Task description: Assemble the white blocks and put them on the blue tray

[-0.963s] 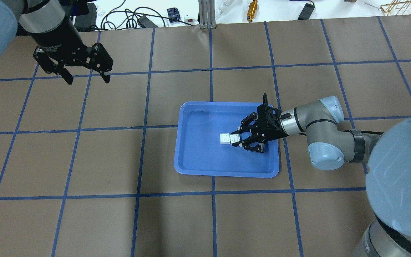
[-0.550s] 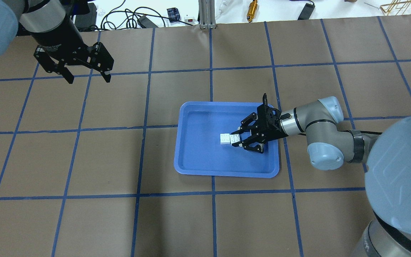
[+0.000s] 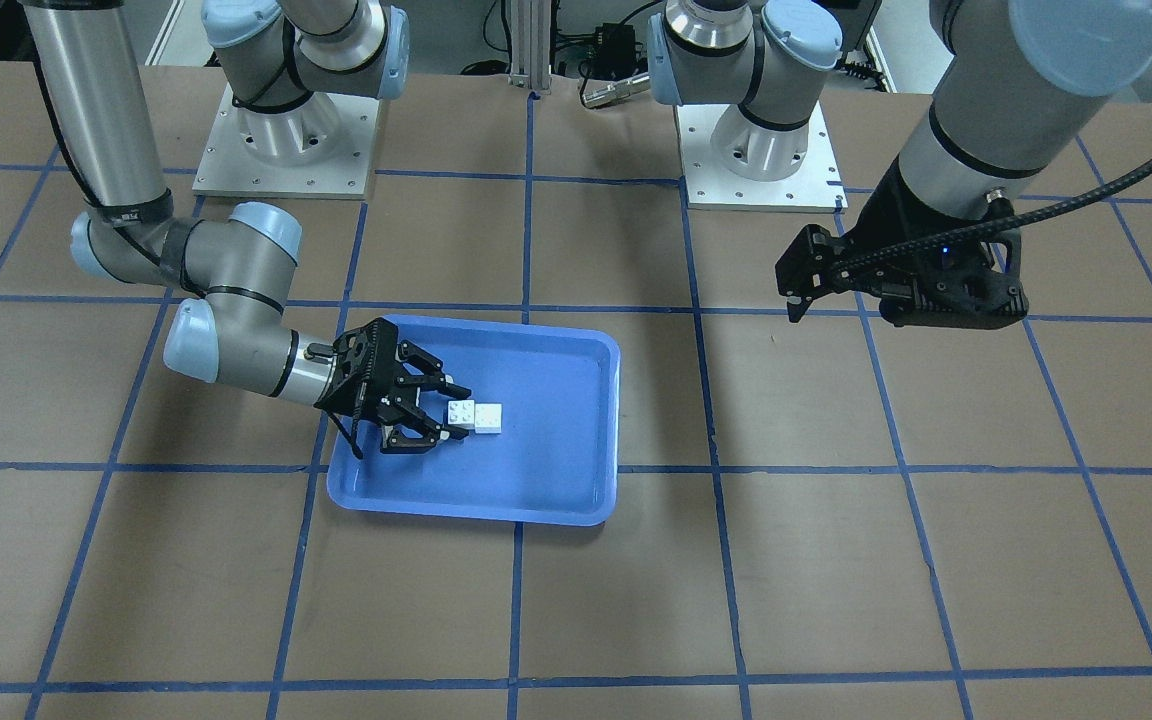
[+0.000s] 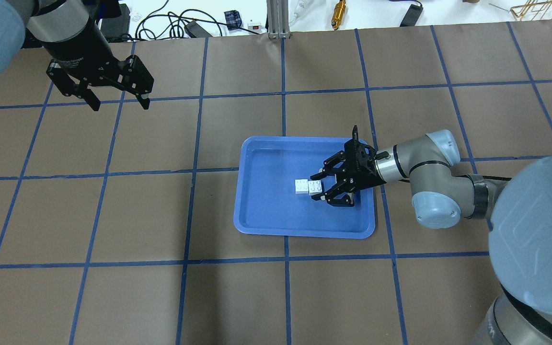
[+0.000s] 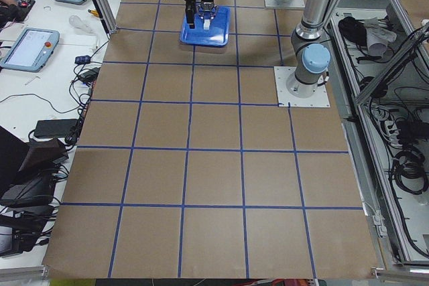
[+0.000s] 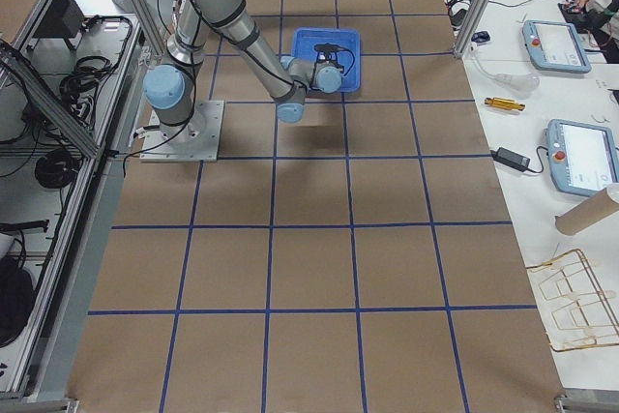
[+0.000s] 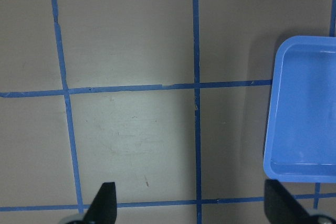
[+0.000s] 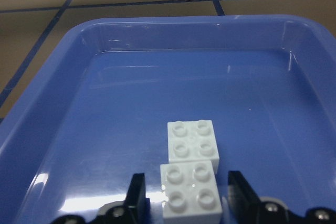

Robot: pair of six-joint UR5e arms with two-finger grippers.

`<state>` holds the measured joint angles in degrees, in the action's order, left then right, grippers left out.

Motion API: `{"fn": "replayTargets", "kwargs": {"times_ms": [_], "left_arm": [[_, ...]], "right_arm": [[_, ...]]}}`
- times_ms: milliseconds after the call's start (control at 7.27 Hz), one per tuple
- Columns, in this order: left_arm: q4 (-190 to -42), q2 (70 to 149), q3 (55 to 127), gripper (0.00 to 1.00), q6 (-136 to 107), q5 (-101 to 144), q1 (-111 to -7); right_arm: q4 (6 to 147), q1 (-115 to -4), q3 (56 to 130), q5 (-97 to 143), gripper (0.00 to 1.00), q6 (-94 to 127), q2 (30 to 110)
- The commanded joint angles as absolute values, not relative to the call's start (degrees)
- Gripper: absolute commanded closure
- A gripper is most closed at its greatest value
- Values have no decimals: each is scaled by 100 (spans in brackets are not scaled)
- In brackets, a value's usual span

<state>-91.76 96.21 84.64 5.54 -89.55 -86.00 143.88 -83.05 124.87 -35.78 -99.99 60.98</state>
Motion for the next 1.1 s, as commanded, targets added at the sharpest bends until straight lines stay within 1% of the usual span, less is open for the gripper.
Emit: {"fn": "replayTargets", "kwargs": {"times_ms": [0, 138, 413, 688, 963], "left_arm": [[-9176, 9615, 8455, 0, 554, -8877, -8604], [-9176, 9598, 8455, 0, 554, -8877, -8604], [-9185, 9598, 8455, 0, 554, -8877, -8604], [-9193, 9571, 8455, 0, 571, -8886, -8622], [-9202, 9510, 8464, 0, 571, -8877, -8631]], "right_arm": [[14431, -8306, 12480, -3577, 0, -9766, 6187], [14788, -8314, 12480, -3603, 0, -9008, 6301], [15423, -8349, 12498, -3787, 0, -6593, 6791], [15329, -8420, 12516, -4653, 0, -5665, 7650], [14498, -8437, 12411, -5235, 0, -4845, 8644]]}}
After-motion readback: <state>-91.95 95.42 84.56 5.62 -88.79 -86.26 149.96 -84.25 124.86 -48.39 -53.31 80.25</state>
